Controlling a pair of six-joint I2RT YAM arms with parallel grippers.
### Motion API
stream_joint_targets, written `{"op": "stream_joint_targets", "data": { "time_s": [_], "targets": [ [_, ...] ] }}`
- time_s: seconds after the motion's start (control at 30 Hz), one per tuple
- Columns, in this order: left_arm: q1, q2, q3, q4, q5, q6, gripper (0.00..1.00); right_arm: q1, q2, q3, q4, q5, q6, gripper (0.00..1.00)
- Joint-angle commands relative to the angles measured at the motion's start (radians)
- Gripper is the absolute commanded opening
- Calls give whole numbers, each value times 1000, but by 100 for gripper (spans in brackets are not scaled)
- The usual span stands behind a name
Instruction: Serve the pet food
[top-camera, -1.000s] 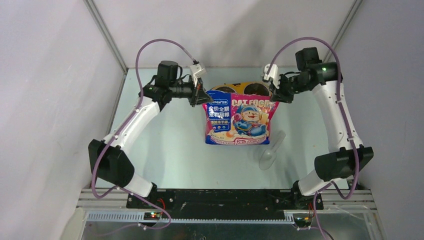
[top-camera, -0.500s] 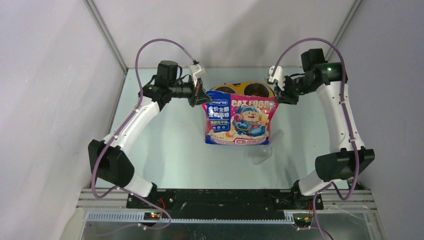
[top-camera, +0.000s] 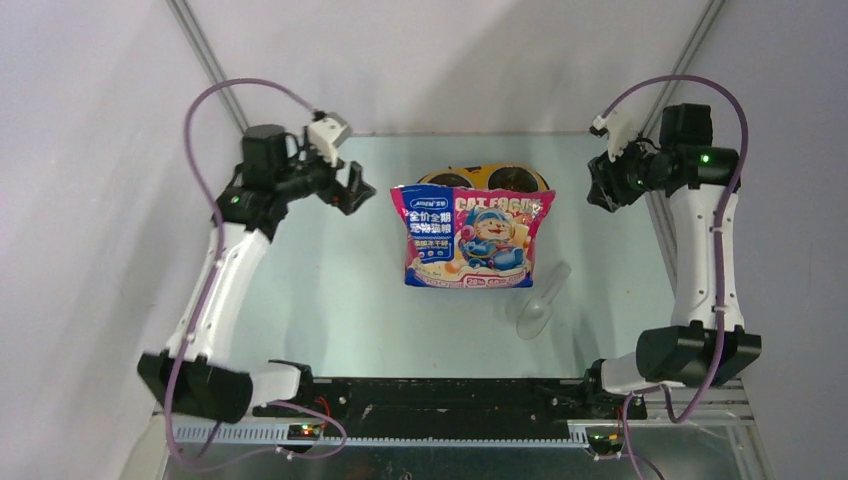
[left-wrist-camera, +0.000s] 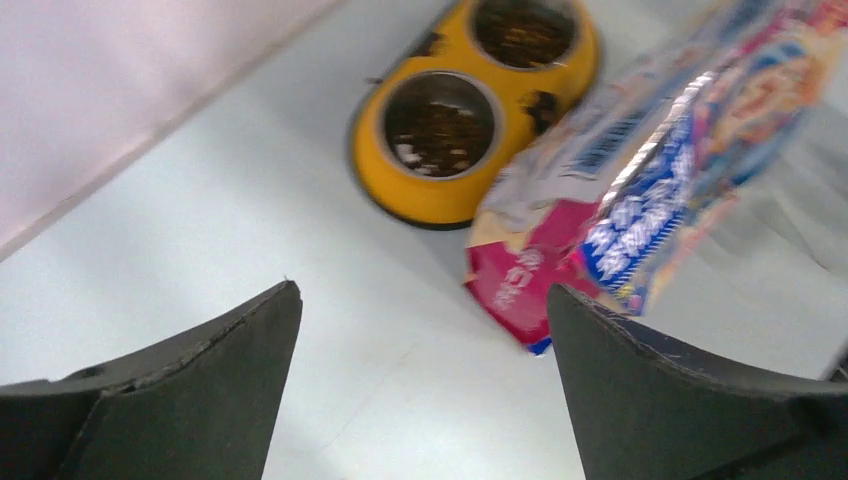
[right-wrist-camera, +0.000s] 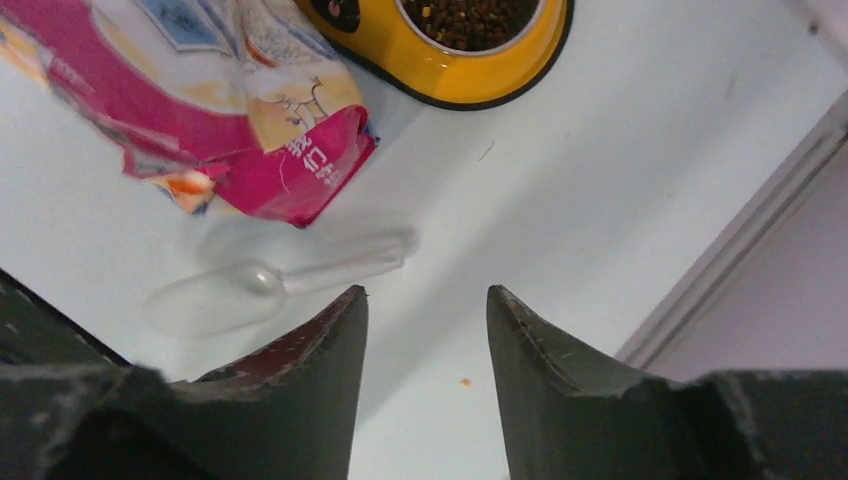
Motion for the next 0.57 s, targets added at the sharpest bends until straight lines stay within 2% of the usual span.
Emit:
{"op": "stream_joint_targets", "data": {
  "time_s": [0.0,0.03,0.13,0.2,0.33,0.53],
  "targets": [
    [91,-141,-74,57,-203,-67,99,-14,-113,-132,288,48,478,53],
    [112,-149,-87,95,-295,-90,100,-15,-124,-145,359,97,516,54],
    [137,-157,-103,140,-504,-197,100,-15,-142,-150,430,174,639,56],
    [142,-138,-65,132,-564,-237,100,-15,-143,-133,468,274,694,56],
    [146,-105,20,96,-566,-316,98,-15,-162,-117,547,371,761,58],
    [146,-117,-2,118,-476,-325,98,-15,-202,-187,639,371,787,58]
  ]
}}
